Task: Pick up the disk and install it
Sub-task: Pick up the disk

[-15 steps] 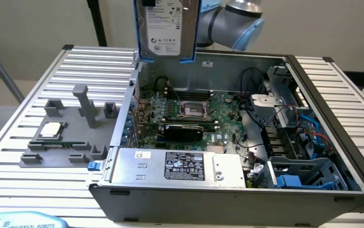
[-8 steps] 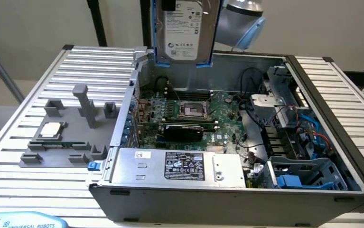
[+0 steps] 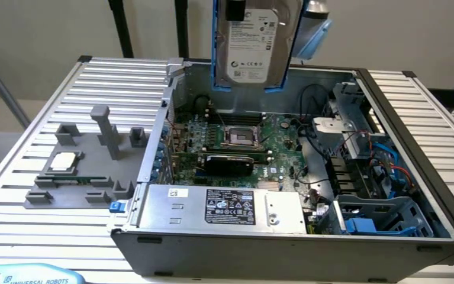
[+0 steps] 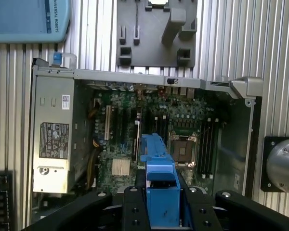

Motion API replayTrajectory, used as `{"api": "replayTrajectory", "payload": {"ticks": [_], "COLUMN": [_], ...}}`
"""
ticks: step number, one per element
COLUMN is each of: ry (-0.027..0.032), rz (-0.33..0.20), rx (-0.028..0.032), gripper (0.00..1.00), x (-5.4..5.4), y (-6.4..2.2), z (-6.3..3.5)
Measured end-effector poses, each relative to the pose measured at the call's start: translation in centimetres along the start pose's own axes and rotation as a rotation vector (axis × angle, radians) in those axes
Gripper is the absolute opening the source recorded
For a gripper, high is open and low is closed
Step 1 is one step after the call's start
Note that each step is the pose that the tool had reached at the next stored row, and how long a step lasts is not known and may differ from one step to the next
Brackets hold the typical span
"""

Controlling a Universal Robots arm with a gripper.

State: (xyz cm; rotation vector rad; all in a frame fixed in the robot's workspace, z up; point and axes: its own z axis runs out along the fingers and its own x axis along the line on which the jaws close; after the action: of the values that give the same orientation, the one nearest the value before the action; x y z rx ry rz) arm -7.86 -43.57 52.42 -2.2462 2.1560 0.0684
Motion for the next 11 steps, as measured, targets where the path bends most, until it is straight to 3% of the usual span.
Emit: {"api": "replayTrajectory", "payload": {"ticks": [11], "ry": [0.0], "rz": [0.0], "rx": [0.0], "gripper": [0.33], "x": [3.2], "y": [-3.02], "z": [-0.1]}}
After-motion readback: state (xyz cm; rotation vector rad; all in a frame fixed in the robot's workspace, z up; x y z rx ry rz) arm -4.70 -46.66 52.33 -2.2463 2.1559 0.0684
